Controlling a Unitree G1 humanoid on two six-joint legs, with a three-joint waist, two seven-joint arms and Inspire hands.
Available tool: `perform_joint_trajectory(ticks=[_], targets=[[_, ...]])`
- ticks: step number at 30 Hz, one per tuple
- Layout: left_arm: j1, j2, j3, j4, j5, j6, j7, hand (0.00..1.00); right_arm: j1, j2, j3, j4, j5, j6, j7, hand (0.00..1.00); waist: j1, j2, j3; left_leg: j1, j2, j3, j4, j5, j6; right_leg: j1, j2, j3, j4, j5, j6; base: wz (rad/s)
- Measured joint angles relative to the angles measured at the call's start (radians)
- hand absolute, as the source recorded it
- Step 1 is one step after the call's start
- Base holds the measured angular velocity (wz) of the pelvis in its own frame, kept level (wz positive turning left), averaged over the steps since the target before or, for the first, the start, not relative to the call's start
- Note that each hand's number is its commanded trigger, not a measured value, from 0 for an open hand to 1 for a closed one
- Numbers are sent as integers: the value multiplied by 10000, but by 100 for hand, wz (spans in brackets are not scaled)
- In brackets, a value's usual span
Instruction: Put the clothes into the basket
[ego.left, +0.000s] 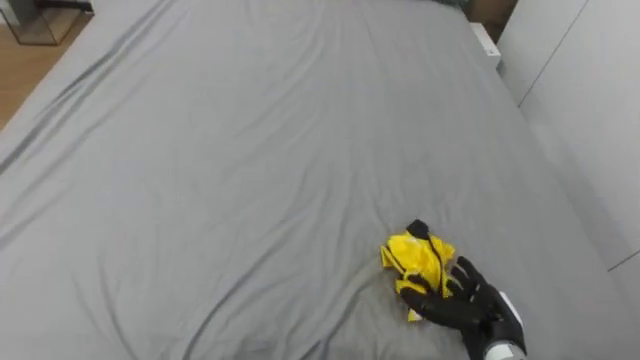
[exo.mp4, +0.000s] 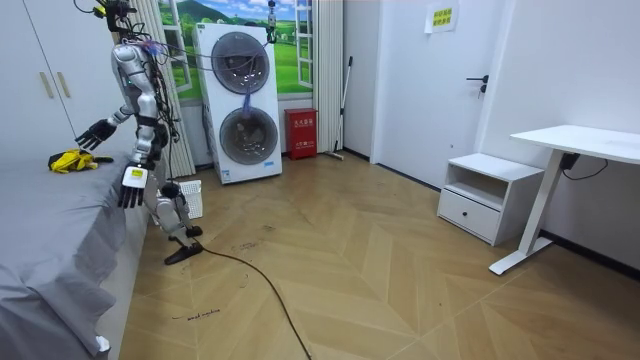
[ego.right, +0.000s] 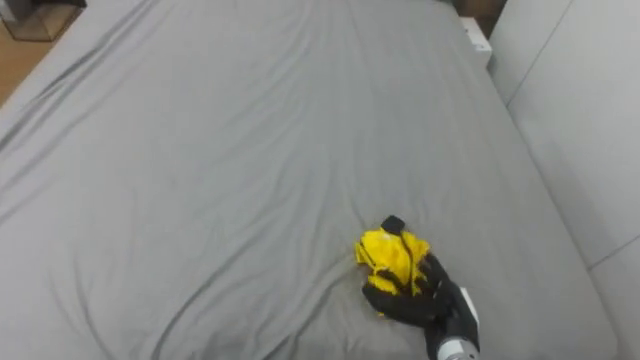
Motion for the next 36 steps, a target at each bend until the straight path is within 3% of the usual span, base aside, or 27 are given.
perform_joint_trajectory(ticks=[3, 6, 15, 21, 29, 36], targets=[[-68, -34, -12, 4, 9, 43, -12, 0, -32, -9, 15, -148, -506, -32, 13, 0, 2, -16, 0, -50, -156, -143, -400, 76, 38, -230, -73, 20, 48, -13, 42, -8], [-176, -27, -15, 70, 12, 61, -64, 0, -74, -11, 15, -428, -734, -35, -6, 0, -30, 17, 47, -191, -280, -139, -558, 201, 74, -418, -99, 60, 53, 5, 67, -2], [-566, 136, -193, 424, 33, 410, -154, 0, -1110, -67, 215, 113, -1303, -52, -648, 0, -86, -18, 63, -788, -333, -397, -480, 271, 110, -949, -139, -148, 206, 4, 67, 7], [-625, 160, -176, 511, -3, 439, -151, 0, -1231, -72, 218, 174, -1853, -48, -855, 0, 132, 40, 97, -1117, -352, -409, -490, 303, 129, -1257, -190, -424, 200, 3, 69, 2], [-784, 150, -102, 755, 11, 442, -87, 0, -2318, -140, 175, 1167, -1763, -75, -1311, 0, 140, 21, 103, -1143, -406, -399, -507, 368, 154, -1294, -246, -442, 185, -6, 83, 0], [-1044, 150, -88, 741, 39, 657, -90, 0, -2549, -160, 171, 2059, -1808, -119, -1397, 0, 141, -37, 95, -1634, -479, -505, -482, 444, 258, -1734, -394, -680, 212, -32, 148, 5]])
